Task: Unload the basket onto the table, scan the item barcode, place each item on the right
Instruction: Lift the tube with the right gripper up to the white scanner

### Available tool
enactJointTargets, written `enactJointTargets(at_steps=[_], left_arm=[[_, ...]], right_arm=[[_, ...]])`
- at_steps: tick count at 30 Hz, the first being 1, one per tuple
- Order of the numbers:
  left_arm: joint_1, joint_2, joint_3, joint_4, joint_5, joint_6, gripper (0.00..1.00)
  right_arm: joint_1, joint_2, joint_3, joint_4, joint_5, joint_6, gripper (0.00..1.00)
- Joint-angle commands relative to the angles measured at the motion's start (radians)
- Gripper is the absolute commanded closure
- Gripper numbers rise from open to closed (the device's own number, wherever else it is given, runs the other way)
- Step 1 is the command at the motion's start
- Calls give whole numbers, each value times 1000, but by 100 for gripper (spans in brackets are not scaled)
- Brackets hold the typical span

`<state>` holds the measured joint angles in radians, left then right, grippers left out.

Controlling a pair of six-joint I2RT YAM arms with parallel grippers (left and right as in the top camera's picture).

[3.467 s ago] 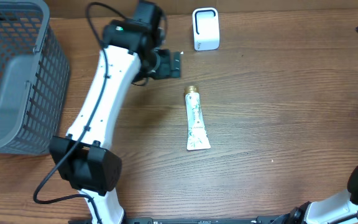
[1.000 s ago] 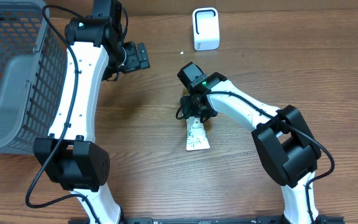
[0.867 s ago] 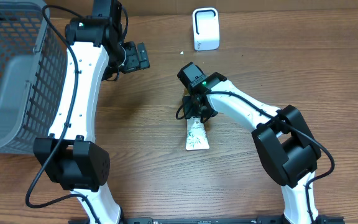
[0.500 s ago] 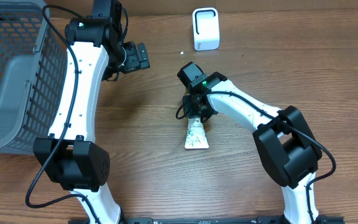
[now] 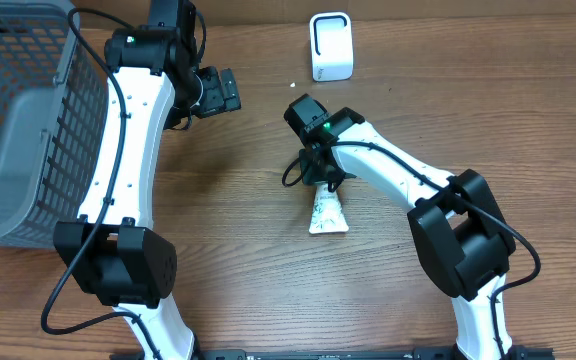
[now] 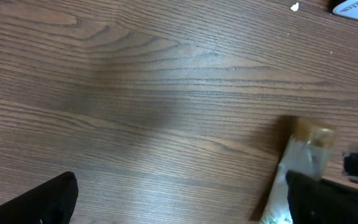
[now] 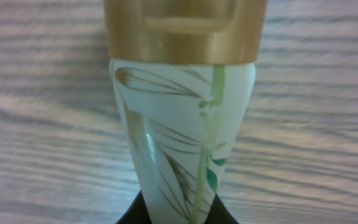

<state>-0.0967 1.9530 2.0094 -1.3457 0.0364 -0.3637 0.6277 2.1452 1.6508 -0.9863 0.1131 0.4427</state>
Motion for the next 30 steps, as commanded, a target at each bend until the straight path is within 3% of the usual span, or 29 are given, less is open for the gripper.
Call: enactJointTargets(at_steps=[1, 9, 21, 30], left_arm=[[-2, 5, 15, 3, -3, -10, 0], [-2, 5, 15, 3, -3, -10, 0], [-2, 5, 15, 3, -3, -10, 0], [-2, 5, 15, 3, -3, -10, 0]], right_arm=[[-28, -2, 96, -6, 96, -7, 96], [-125, -2, 309, 45, 97, -141, 96], [-267, 6, 358, 554, -37, -154, 96], [-266, 95, 358, 780, -35, 11, 96]])
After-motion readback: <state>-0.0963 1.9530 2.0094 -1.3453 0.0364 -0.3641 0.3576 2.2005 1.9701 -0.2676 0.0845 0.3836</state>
